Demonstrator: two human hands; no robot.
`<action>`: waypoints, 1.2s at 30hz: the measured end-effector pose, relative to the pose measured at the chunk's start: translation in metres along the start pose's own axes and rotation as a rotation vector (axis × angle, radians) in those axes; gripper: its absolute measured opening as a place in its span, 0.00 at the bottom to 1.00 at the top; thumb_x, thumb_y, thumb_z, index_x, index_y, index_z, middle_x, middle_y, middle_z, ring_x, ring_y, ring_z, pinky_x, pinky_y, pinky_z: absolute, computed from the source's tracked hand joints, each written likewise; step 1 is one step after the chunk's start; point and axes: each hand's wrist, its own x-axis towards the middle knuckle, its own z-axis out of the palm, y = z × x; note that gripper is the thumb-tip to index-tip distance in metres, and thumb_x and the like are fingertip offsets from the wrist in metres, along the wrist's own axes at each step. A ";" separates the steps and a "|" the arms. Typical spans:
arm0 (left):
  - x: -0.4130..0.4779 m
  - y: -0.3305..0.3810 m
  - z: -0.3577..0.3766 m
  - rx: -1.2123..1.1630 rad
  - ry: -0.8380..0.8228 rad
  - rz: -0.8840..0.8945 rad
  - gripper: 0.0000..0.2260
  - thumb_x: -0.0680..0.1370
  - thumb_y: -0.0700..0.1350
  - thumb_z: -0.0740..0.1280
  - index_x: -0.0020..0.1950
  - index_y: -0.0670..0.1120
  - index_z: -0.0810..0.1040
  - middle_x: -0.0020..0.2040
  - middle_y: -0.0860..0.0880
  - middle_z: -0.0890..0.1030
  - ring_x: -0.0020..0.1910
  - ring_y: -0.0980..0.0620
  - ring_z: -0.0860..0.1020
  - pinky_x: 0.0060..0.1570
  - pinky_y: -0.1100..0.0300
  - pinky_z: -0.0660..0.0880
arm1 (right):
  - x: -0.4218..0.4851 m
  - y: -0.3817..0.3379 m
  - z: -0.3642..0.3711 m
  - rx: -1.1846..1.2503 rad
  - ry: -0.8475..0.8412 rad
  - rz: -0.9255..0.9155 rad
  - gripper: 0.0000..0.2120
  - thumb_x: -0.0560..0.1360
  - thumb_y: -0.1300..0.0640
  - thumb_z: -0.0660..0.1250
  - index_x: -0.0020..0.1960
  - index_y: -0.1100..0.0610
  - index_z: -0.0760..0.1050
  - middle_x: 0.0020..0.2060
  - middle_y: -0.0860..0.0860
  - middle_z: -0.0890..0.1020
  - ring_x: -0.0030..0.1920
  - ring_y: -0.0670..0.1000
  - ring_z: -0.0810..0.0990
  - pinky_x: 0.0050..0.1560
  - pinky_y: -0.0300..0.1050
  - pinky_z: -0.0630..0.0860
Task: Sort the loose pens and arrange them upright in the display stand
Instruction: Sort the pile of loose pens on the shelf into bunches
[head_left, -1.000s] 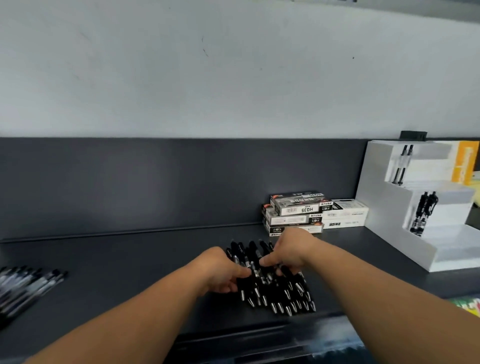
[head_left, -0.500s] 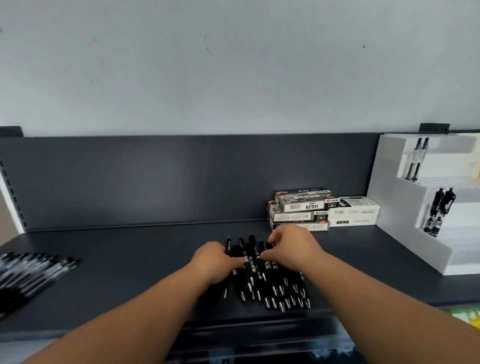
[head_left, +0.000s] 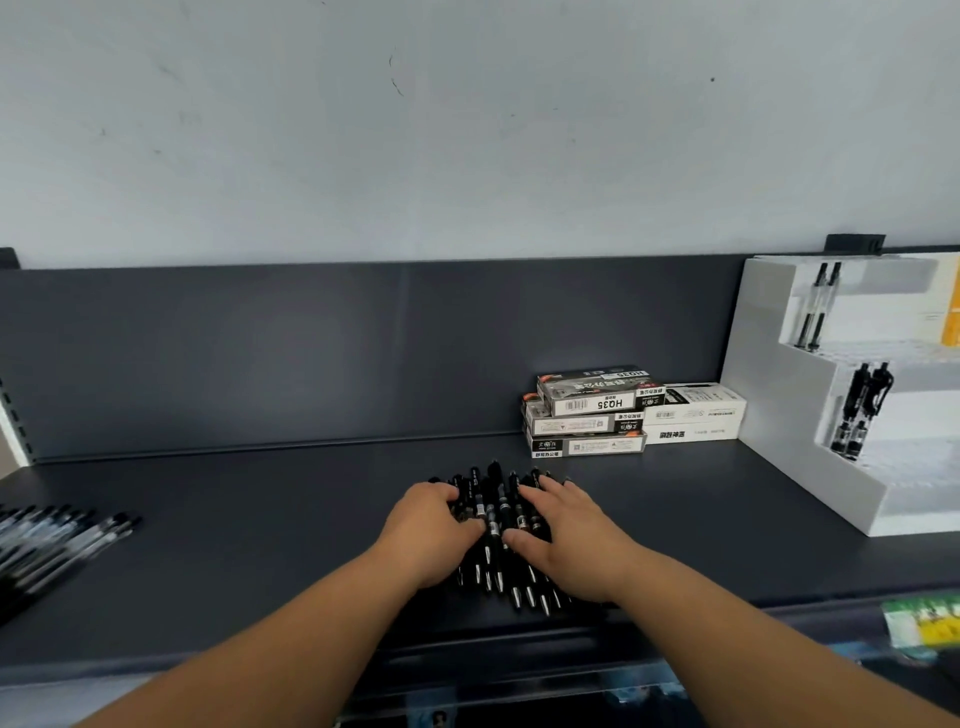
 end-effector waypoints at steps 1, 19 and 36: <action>0.000 -0.001 0.000 0.013 -0.006 0.006 0.25 0.77 0.51 0.68 0.73 0.48 0.66 0.70 0.49 0.69 0.62 0.53 0.73 0.51 0.66 0.67 | 0.001 0.001 0.001 -0.002 0.001 -0.004 0.34 0.78 0.37 0.57 0.79 0.48 0.50 0.78 0.47 0.48 0.78 0.52 0.40 0.77 0.50 0.46; -0.009 -0.007 0.003 0.165 -0.039 0.226 0.19 0.79 0.54 0.63 0.70 0.54 0.71 0.72 0.55 0.68 0.69 0.56 0.67 0.59 0.70 0.60 | 0.000 -0.001 0.005 0.038 0.080 -0.037 0.23 0.79 0.39 0.58 0.73 0.41 0.64 0.77 0.46 0.56 0.78 0.52 0.46 0.76 0.52 0.51; -0.017 -0.026 0.001 0.188 -0.138 0.285 0.31 0.71 0.60 0.71 0.72 0.60 0.67 0.76 0.60 0.57 0.74 0.57 0.60 0.73 0.58 0.59 | -0.013 -0.003 -0.001 -0.100 0.051 -0.166 0.24 0.80 0.41 0.57 0.74 0.44 0.62 0.76 0.42 0.60 0.76 0.46 0.54 0.75 0.44 0.52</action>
